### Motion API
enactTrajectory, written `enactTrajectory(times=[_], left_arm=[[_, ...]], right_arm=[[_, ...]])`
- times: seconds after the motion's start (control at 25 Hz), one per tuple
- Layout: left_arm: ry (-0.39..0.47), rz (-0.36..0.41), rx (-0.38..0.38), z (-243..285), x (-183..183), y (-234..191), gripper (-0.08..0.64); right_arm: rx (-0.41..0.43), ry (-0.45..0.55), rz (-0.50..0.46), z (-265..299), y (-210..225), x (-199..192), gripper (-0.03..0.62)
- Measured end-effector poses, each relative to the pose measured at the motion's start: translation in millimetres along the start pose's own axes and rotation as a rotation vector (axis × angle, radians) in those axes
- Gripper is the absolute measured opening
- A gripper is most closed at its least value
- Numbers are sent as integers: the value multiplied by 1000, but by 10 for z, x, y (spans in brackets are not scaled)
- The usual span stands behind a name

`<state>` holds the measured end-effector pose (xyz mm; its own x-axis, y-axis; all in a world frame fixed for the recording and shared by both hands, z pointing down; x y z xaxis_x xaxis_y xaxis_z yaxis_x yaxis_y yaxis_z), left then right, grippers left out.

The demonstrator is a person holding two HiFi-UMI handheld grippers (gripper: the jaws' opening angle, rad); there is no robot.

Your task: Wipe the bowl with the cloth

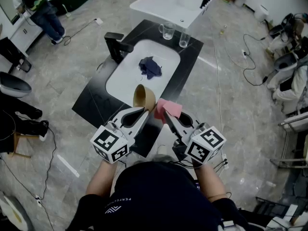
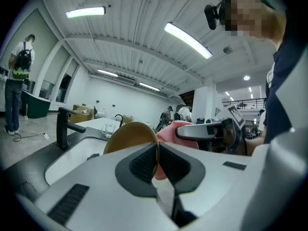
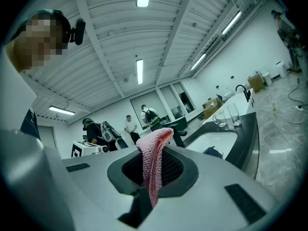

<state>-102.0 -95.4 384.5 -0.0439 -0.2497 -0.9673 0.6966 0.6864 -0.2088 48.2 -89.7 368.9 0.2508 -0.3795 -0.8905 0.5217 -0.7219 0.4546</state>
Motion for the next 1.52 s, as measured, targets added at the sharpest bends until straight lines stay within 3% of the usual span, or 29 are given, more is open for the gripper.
enactTrajectory(times=[0.36, 0.6, 1.04, 1.52], left_arm=[[-37, 105, 102, -72, -53, 6, 20], [-9, 117, 149, -141, -84, 24, 20], [-62, 180, 173, -166, -199, 97, 20], [-130, 237, 143, -117, -284, 215, 20]], right_arm=[[-60, -46, -55, 6, 4, -118, 43], [-89, -59, -55, 8, 11, -188, 43], [-90, -91, -35, 41, 10, -327, 43], [-93, -103, -17, -3, 43, -393, 42]])
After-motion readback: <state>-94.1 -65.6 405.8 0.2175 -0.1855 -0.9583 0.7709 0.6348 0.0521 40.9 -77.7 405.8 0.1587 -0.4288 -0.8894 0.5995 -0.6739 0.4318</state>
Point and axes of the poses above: the fingertips, and each gripper's own axes: z forward along the fingers, y to its right, x out of its top, the point moved 6 cm from there along -z, backward along the fingers, and after that the axes turned 6 degrees about x, right-handed, at the moved point
